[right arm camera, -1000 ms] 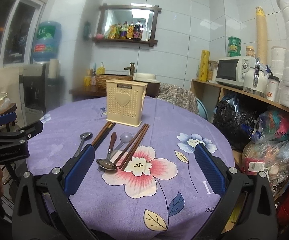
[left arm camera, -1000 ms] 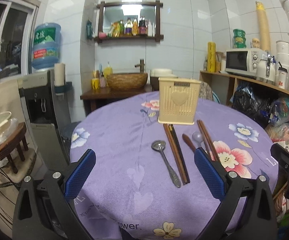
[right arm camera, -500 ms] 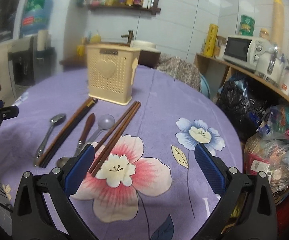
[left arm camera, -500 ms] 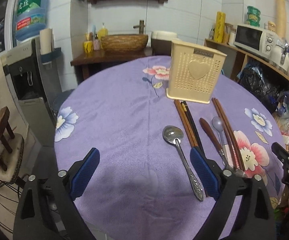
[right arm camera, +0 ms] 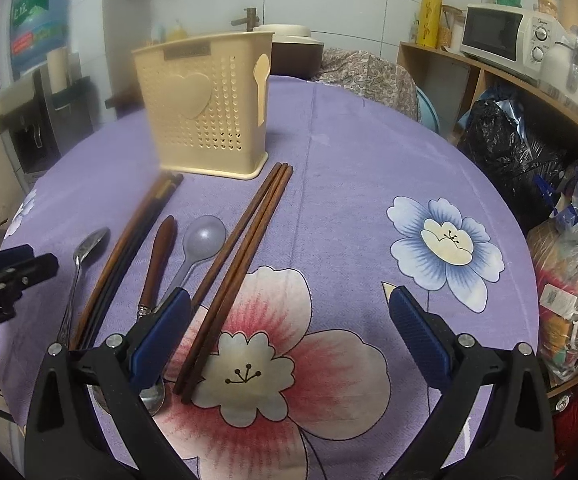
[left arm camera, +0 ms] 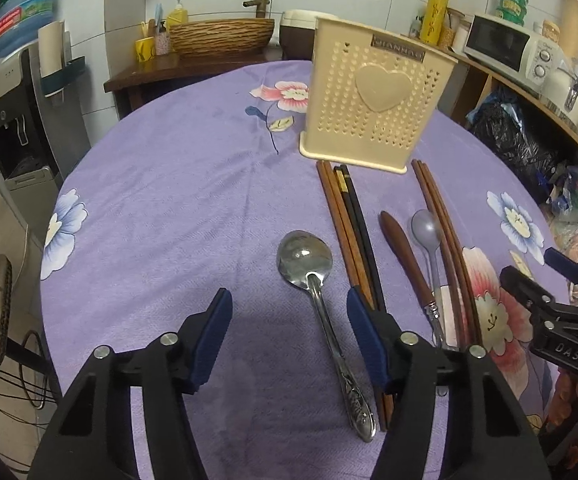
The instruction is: Organize utensils
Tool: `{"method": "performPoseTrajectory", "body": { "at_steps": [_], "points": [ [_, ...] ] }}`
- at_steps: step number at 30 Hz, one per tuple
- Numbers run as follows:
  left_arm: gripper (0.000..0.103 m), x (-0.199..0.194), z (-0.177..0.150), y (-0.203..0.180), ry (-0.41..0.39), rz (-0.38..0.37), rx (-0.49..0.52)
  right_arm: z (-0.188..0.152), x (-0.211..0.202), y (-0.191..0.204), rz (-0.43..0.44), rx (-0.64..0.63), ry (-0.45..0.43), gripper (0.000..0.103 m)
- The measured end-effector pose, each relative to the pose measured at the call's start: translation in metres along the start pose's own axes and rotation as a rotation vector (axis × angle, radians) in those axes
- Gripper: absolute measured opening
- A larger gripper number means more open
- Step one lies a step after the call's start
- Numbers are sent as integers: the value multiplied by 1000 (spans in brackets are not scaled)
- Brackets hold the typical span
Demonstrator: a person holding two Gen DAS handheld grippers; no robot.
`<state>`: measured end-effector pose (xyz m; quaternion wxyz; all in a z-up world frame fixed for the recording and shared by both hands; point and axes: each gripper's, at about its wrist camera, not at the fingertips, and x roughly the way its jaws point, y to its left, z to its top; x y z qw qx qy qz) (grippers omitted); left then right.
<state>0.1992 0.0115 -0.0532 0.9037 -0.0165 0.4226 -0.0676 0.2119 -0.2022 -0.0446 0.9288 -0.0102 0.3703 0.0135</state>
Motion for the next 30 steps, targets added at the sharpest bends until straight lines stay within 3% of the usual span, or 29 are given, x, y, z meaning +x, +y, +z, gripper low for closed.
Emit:
{"method": "performPoseTrajectory", "body": {
  "at_steps": [6,12,21,24,27,30],
  "points": [
    [53,11,-2,-2,35,-3,-5,1,8,-3,-7,0,17,98],
    [51,22,7,-11,28,46,27,0,9,-1,0,2,22,98],
    [32,37,20,-28,32,103,120,0,4,0,16,4,7,98],
    [26,36,25,-22,28,69,87,0,2,-3,21,13,-2,98],
    [15,31,28,-15,7,42,57,1,-1,-6,23,15,-14,98],
    [10,27,33,5,11,-31,-17,4,-3,-9,34,31,-26,98]
  ]
}}
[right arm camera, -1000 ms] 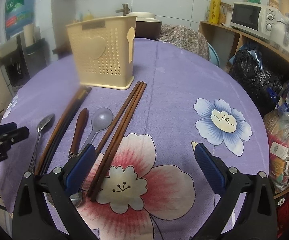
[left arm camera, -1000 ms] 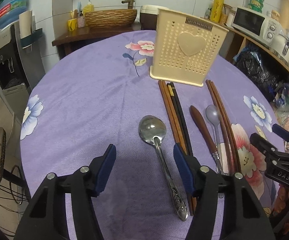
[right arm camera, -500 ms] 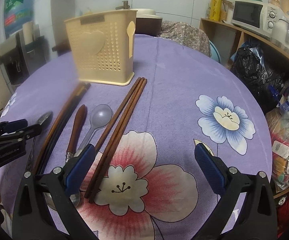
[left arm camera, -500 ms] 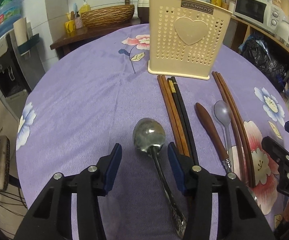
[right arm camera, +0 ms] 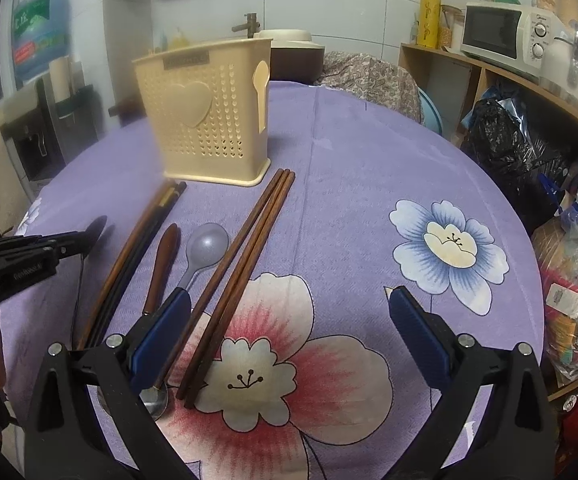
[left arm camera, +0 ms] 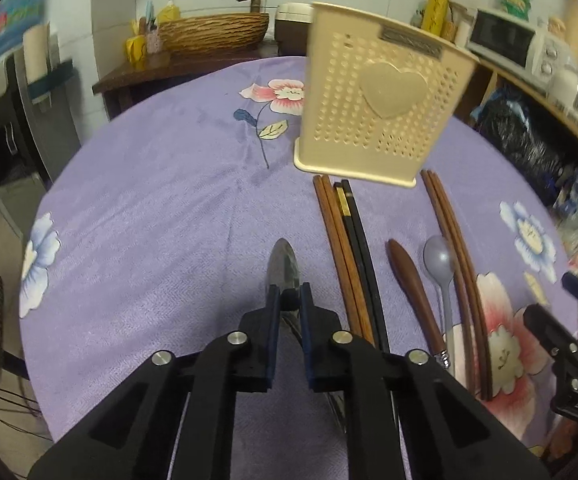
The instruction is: Organize utensils
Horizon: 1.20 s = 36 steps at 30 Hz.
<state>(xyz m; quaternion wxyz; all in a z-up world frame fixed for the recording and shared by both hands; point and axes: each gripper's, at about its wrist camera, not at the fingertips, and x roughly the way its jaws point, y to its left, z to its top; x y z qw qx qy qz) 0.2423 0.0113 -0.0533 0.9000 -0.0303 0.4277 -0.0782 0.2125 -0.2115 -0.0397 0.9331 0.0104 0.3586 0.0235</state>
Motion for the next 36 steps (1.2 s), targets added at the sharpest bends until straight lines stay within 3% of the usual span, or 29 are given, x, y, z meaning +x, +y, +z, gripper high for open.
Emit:
{"method": "performPoseTrajectory", "body": {
  "at_steps": [5,18,23,30,36],
  "points": [
    [9,3,-2,37,35,-74,-116,3,-1,1,6,0,-10,98],
    [11,8,-7,43,38,-19,-79,5,4,2,3,-20,0,98],
    [47,-7,-10,45,-7,31,-93,11,24,4,-46,-40,54,98],
    [55,-29,-17,36,-64,60,-71,9,57,16,-141,-90,134,96],
    [57,-33,-19,39,-65,64,-68,5,56,-19,-198,-52,157,95]
  ]
}}
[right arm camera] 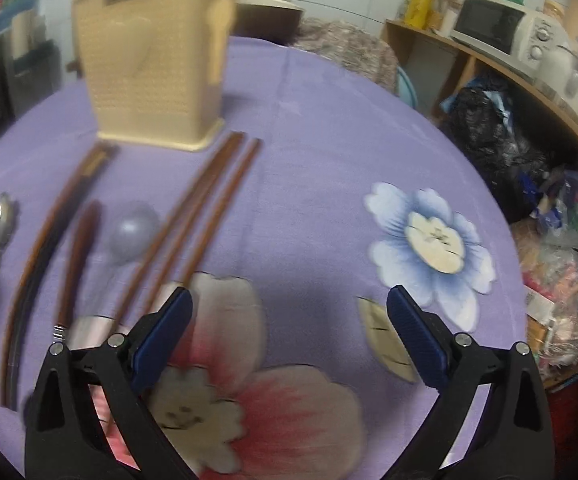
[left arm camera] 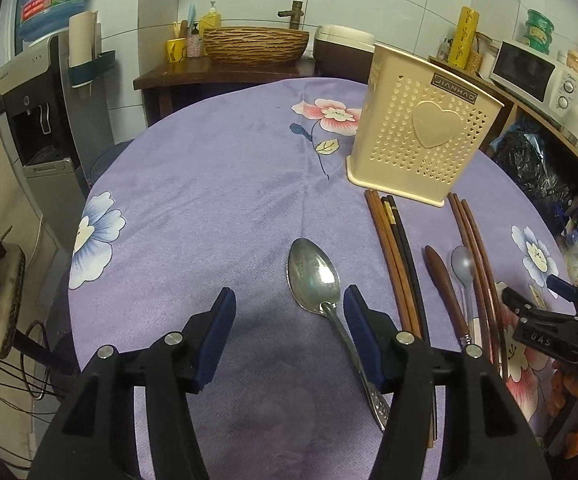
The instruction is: Organize utensils
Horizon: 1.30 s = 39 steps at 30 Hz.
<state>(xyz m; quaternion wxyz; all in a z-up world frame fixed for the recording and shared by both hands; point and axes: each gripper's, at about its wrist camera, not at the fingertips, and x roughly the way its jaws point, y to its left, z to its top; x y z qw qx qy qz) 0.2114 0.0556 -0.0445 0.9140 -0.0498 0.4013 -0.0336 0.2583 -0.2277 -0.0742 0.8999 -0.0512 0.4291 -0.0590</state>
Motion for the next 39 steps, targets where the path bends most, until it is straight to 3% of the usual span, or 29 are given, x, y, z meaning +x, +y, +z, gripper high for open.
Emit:
{"method": "performPoseTrajectory", "body": {
  "at_steps": [7,10,12,14,24,32,34,36,39],
  "points": [
    [58,4,2,-4,4,22,2,14,-5,-14,161,89,-21,91],
    [58,4,2,-7,-4,30,10,27,1,-3,179,91,-24,81],
    [58,3,0,-7,-5,38,9,35,8,0,196,103,-9,67],
    [58,4,-1,-6,-5,42,2,46,17,-1,209,143,7,59],
    [58,5,-5,-6,5,42,-5,90,64,14,187,201,96,37],
    [58,9,-7,-3,18,42,-13,107,76,23,111,154,84,26],
    [58,9,-6,-4,20,42,-9,108,76,23,122,147,88,21],
    [58,9,-6,-4,18,42,-6,104,72,23,152,120,96,10],
    [58,10,-4,-2,26,44,-16,91,63,15,191,99,94,10]
  ]
}}
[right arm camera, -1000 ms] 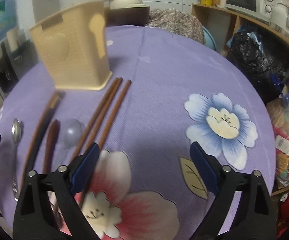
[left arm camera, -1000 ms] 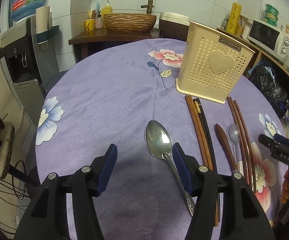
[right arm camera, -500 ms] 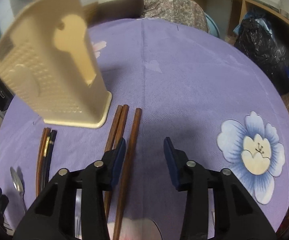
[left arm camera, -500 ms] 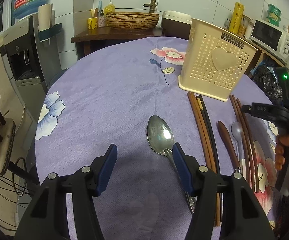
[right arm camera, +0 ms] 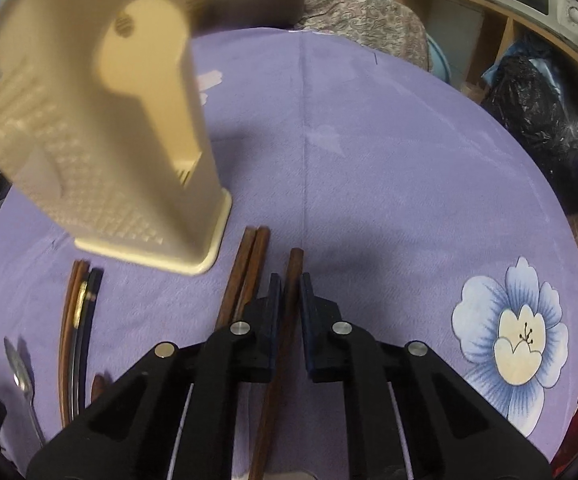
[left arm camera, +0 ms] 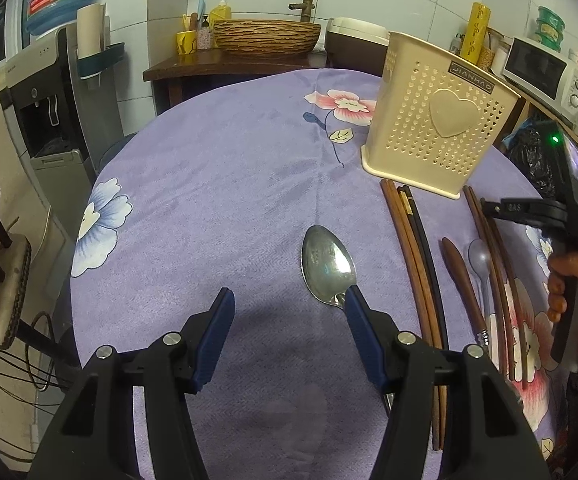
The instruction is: Organize utensils
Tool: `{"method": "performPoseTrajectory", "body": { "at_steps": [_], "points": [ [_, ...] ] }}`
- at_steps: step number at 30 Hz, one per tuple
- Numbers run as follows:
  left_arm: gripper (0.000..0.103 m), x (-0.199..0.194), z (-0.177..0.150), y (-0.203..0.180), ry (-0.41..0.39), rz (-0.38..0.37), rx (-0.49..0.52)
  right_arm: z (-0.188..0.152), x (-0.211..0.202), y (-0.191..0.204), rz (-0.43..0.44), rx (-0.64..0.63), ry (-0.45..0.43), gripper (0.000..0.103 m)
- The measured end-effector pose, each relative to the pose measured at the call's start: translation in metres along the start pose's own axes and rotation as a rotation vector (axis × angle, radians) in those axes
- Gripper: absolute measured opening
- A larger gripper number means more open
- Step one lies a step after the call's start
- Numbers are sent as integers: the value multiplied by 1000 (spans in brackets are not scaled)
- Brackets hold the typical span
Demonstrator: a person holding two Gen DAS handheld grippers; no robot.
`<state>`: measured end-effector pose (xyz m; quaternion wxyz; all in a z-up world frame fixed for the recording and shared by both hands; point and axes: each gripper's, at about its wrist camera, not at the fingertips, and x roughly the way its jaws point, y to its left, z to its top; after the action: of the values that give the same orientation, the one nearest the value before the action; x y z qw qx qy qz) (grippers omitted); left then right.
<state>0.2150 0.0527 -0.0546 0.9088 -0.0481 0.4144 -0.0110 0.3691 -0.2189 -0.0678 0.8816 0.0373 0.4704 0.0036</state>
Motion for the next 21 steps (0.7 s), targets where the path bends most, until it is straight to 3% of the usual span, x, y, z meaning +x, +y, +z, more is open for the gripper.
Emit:
{"method": "performPoseTrajectory", "body": {
  "at_steps": [6,8,16,21],
  "points": [
    [58,2,3,-10,15,7,1,-24,-16,-15,28,-30,-7,10],
    [62,8,6,-18,33,17,0,-28,-17,-13,17,-39,-17,10],
    [63,34,18,-37,92,103,-69,-35,-20,-14,35,-23,-32,10],
    [60,50,22,-50,112,163,-52,-32,-19,-20,51,-18,-31,10]
  ]
}}
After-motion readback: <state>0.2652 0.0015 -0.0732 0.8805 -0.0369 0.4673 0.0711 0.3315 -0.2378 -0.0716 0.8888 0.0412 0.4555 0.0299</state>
